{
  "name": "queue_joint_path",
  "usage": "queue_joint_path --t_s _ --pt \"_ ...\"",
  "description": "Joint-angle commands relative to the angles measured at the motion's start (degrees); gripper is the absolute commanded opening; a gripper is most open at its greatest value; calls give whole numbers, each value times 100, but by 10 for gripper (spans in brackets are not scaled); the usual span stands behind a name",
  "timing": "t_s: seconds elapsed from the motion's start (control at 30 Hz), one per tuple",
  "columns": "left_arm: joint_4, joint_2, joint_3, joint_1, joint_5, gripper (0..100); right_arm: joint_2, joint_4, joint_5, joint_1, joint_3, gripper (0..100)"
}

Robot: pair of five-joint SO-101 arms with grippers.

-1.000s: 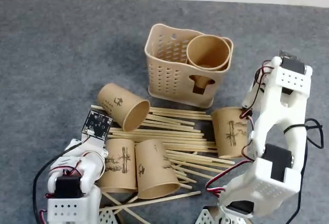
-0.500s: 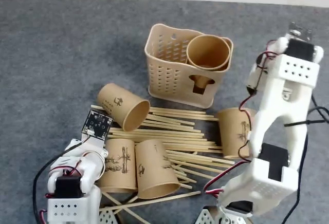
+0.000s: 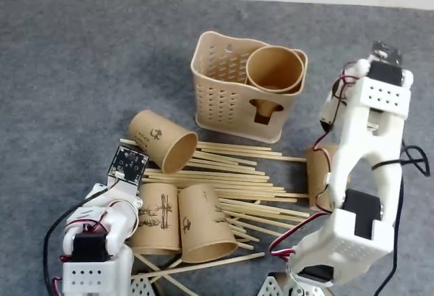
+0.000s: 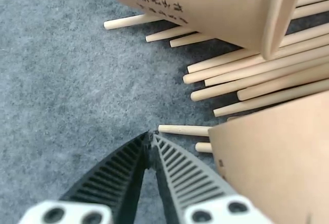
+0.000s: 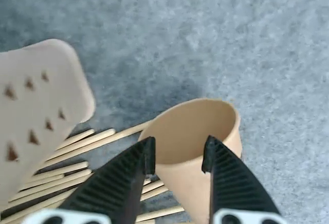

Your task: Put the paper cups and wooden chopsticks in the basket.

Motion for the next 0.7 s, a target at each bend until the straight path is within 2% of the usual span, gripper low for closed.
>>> queue_joint_path --t_s 0.0,0.37,0.67 --pt "-105 -22 -110 -57 -35 5 -31 -233 -26 207 136 160" --pt "-105 -22 -101 -57 -35 5 -48 -558 580 910 892 160" --pt "-105 -22 -92 -57 -35 5 -48 66 1266 1314 892 157"
